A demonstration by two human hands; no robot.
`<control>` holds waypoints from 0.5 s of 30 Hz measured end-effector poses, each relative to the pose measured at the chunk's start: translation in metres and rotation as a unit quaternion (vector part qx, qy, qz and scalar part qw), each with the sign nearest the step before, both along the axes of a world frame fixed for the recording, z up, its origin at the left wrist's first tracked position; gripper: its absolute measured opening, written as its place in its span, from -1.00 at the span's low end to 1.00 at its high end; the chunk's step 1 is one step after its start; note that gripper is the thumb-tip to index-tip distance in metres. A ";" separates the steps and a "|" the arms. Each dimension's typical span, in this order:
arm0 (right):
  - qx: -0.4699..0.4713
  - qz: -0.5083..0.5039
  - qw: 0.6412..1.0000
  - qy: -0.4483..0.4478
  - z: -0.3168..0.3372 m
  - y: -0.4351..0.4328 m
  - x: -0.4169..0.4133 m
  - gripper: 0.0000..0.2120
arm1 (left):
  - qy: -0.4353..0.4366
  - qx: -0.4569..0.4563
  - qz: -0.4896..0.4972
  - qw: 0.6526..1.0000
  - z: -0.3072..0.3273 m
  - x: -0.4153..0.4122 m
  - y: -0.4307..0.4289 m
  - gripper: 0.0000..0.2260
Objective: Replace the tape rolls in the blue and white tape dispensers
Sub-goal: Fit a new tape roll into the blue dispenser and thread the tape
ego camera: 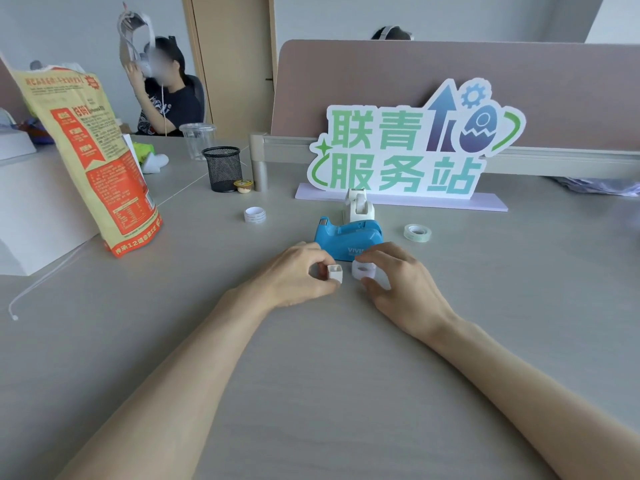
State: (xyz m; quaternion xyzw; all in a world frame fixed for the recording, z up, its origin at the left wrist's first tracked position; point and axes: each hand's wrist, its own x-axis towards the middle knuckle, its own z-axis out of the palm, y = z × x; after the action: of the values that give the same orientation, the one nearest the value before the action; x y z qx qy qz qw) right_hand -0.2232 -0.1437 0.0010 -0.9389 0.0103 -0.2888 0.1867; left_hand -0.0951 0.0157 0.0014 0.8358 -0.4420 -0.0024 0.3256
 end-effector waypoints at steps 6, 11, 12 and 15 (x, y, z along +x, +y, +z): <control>-0.110 0.011 0.993 -0.026 -0.003 0.003 0.012 -0.69 | 0.021 -0.007 0.017 1.000 0.008 0.006 0.016 -0.73; -0.111 0.051 0.992 -0.039 0.002 0.005 0.031 -0.71 | -0.083 -0.057 0.184 0.978 -0.003 0.028 0.025 -0.77; -0.101 0.055 0.992 -0.041 0.002 0.005 0.033 -0.68 | -0.086 -0.062 0.209 0.972 -0.005 0.035 0.023 -0.78; -0.081 0.053 0.995 -0.035 0.002 0.009 0.036 -0.64 | -0.077 0.004 0.257 0.963 -0.009 0.058 0.015 -0.72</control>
State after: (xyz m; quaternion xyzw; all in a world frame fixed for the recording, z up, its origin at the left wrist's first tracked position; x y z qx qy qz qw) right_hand -0.1868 -0.1348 0.0033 -0.9394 -0.0698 -0.3112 0.1254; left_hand -0.0372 0.0304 -0.0071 0.9204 -0.2360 0.1436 0.2768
